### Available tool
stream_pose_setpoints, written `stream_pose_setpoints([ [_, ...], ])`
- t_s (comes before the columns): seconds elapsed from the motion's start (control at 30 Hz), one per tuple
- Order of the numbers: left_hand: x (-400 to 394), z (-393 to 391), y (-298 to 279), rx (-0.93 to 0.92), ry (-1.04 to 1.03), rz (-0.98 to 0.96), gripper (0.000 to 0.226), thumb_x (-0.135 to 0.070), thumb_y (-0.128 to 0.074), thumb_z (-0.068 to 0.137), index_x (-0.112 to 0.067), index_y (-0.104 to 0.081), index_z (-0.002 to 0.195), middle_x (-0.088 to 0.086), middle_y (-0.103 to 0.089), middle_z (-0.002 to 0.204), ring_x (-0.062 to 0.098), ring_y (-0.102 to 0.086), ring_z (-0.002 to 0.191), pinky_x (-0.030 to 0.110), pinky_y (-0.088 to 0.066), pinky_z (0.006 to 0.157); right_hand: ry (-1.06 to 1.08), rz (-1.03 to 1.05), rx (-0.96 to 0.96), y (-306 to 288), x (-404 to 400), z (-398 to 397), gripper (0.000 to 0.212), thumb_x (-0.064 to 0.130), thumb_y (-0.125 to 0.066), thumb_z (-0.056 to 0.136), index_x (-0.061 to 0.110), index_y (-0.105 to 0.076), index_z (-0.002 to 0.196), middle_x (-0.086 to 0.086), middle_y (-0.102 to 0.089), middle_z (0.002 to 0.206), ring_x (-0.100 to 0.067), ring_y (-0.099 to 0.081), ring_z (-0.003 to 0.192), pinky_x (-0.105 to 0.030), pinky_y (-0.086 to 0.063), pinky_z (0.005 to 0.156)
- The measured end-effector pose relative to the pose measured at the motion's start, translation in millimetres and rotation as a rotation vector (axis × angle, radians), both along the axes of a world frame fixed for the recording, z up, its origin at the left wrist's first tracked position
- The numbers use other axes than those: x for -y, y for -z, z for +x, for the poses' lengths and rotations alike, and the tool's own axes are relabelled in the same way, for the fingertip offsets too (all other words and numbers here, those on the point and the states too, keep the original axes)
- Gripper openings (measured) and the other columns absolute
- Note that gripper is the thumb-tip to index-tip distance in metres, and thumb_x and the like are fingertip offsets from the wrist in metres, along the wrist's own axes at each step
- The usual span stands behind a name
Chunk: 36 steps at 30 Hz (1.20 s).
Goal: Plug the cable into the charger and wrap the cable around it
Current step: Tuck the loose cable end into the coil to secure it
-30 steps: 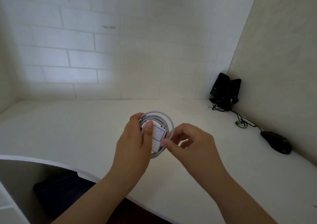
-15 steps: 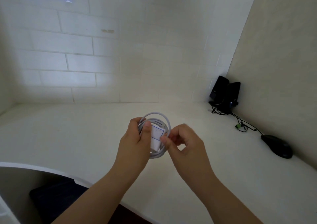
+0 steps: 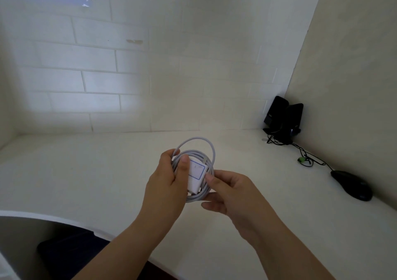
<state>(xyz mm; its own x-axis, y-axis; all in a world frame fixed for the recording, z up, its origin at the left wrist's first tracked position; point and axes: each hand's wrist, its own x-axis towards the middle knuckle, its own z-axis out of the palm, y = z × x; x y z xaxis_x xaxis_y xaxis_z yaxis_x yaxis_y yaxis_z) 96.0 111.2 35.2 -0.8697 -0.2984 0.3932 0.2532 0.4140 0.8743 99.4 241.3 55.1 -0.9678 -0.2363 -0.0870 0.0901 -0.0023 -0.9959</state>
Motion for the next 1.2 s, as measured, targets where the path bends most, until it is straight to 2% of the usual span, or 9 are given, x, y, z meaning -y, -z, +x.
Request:
stream_pose_setpoints([
  [0.17, -1, 2, 2, -0.042, -0.021, -0.045, 0.035, -0.038, -0.037, 0.090, -0.023, -0.043, 0.121, -0.016, -0.056, 0.084, -0.001, -0.055, 0.079, 0.017, -0.042, 0.061, 0.086, 0.141, -0.084, 5, 6, -1, 0.019, 0.011, -0.050, 0.097, 0.013, -0.067, 0.106, -0.001, -0.074, 0.073, -0.006, -0.069, 0.054, -0.017, -0.059, 0.051],
  [0.3, 2, 4, 4, -0.050, -0.006, -0.037, 0.034, -0.037, -0.037, 0.090, -0.022, -0.044, 0.119, -0.013, -0.059, 0.087, 0.002, -0.057, 0.080, 0.016, -0.043, 0.059, 0.029, 0.219, -0.156, 1, 0, -2, 0.019, 0.017, -0.055, 0.096, 0.032, -0.058, 0.107, 0.002, -0.076, 0.073, -0.005, -0.073, 0.064, -0.019, -0.062, 0.064],
  [0.4, 3, 5, 5, -0.045, 0.007, -0.042, 0.032, -0.037, -0.036, 0.090, -0.024, -0.044, 0.118, -0.017, -0.057, 0.085, 0.003, -0.058, 0.078, 0.016, -0.044, 0.057, -0.006, 0.126, -0.095, -7, -5, -4, 0.015, 0.025, -0.055, 0.097, 0.020, -0.066, 0.107, 0.000, -0.078, 0.080, -0.014, -0.075, 0.075, -0.024, -0.063, 0.073],
  [0.5, 1, 6, 5, -0.051, 0.005, -0.057, 0.030, -0.038, -0.037, 0.090, -0.025, -0.045, 0.117, -0.021, -0.055, 0.084, -0.001, -0.056, 0.079, 0.010, -0.043, 0.059, 0.036, 0.114, -0.090, -5, -6, -6, 0.016, 0.018, -0.053, 0.099, 0.011, -0.066, 0.104, -0.006, -0.077, 0.083, -0.019, -0.075, 0.072, -0.026, -0.065, 0.068],
  [0.67, 0, 9, 3, -0.095, -0.011, -0.090, 0.025, -0.039, -0.037, 0.090, -0.029, -0.045, 0.112, -0.023, -0.053, 0.084, -0.003, -0.055, 0.079, 0.009, -0.043, 0.061, 0.038, 0.154, -0.146, -2, -7, -4, 0.014, 0.008, -0.052, 0.097, 0.015, -0.064, 0.099, -0.007, -0.076, 0.090, -0.015, -0.074, 0.074, -0.018, -0.062, 0.060],
  [0.8, -1, 9, 1, -0.119, 0.001, -0.120, 0.037, -0.044, -0.035, 0.090, -0.023, -0.045, 0.120, -0.016, -0.056, 0.090, -0.004, -0.053, 0.080, 0.012, -0.039, 0.061, 0.001, 0.141, -0.127, -8, -11, -4, 0.018, -0.003, -0.056, 0.090, 0.013, -0.063, 0.094, -0.015, -0.075, 0.095, -0.017, -0.075, 0.074, -0.023, -0.064, 0.063],
  [0.97, -3, 12, 1, -0.129, 0.013, -0.143, 0.052, -0.056, -0.029, 0.084, -0.023, -0.044, 0.121, -0.021, -0.053, 0.088, -0.007, -0.052, 0.079, 0.007, -0.040, 0.061, 0.004, 0.293, -0.172, -10, -15, -3, 0.017, -0.004, -0.063, 0.082, 0.011, -0.059, 0.088, -0.019, -0.070, 0.103, -0.032, -0.074, 0.088, -0.033, -0.066, 0.071],
  [1.1, -4, 13, 1, -0.130, 0.015, -0.199, 0.048, -0.051, -0.031, 0.087, -0.022, -0.043, 0.124, -0.011, -0.056, 0.101, 0.002, -0.054, 0.078, 0.005, -0.041, 0.063, 0.029, 0.450, -0.170, -10, -15, 1, 0.016, 0.005, -0.068, 0.081, 0.012, -0.058, 0.091, -0.010, -0.071, 0.099, -0.025, -0.075, 0.084, -0.041, -0.065, 0.079],
  [1.2, -5, 14, 3, -0.105, 0.021, -0.201, 0.044, -0.048, -0.033, 0.088, -0.023, -0.044, 0.123, -0.010, -0.058, 0.104, 0.006, -0.055, 0.085, 0.006, -0.039, 0.065, 0.086, 0.684, -0.279, -7, -9, 5, 0.018, 0.021, -0.066, 0.083, 0.018, -0.053, 0.096, -0.001, -0.070, 0.096, -0.020, -0.072, 0.080, -0.043, -0.062, 0.081],
])
